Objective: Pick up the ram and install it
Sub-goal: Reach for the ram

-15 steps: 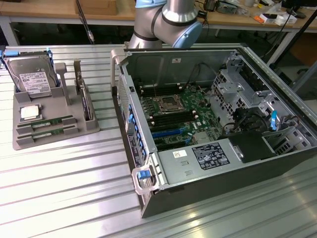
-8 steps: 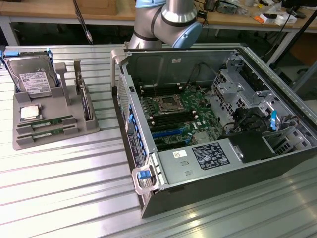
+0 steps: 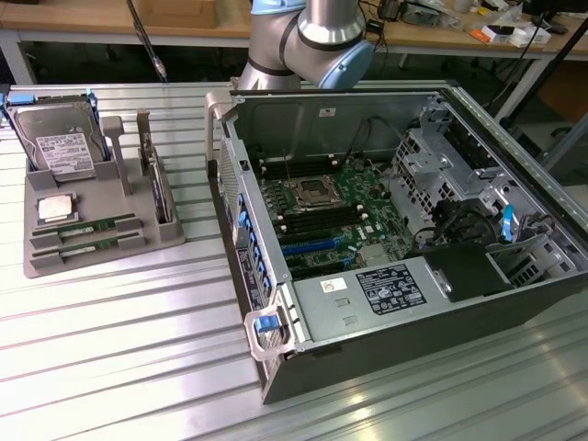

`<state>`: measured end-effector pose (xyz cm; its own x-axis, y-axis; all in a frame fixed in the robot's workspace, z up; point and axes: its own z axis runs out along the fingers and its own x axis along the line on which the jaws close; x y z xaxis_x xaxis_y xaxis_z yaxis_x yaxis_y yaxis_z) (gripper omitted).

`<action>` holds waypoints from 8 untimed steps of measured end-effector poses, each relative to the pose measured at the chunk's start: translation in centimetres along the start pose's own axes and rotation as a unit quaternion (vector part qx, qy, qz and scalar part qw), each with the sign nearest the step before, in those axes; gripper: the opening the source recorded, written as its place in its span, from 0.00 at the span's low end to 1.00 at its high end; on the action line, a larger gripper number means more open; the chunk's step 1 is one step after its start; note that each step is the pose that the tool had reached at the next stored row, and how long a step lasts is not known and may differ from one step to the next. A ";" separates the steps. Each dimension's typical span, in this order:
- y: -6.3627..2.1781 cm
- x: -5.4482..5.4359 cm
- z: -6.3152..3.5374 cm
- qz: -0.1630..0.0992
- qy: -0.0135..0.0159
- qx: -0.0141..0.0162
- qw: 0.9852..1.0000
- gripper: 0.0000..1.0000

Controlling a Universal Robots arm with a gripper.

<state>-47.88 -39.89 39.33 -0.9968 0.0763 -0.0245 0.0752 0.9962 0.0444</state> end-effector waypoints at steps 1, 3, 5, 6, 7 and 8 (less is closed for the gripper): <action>-0.01 0.0 0.00 0.000 0.000 0.000 1.000 0.10; -0.01 0.0 0.06 0.000 0.000 0.000 1.000 0.10; 0.08 -2.1 0.31 0.000 0.002 0.000 1.000 0.10; 0.15 -3.2 0.41 0.000 0.003 0.000 1.000 0.10; 0.19 -3.8 0.48 0.000 0.004 0.000 1.000 0.10; 0.22 -4.3 0.53 0.000 0.004 0.000 1.000 0.10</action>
<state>-43.56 -39.98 38.91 -0.9970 0.0762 -0.0161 0.0754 0.9962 0.0437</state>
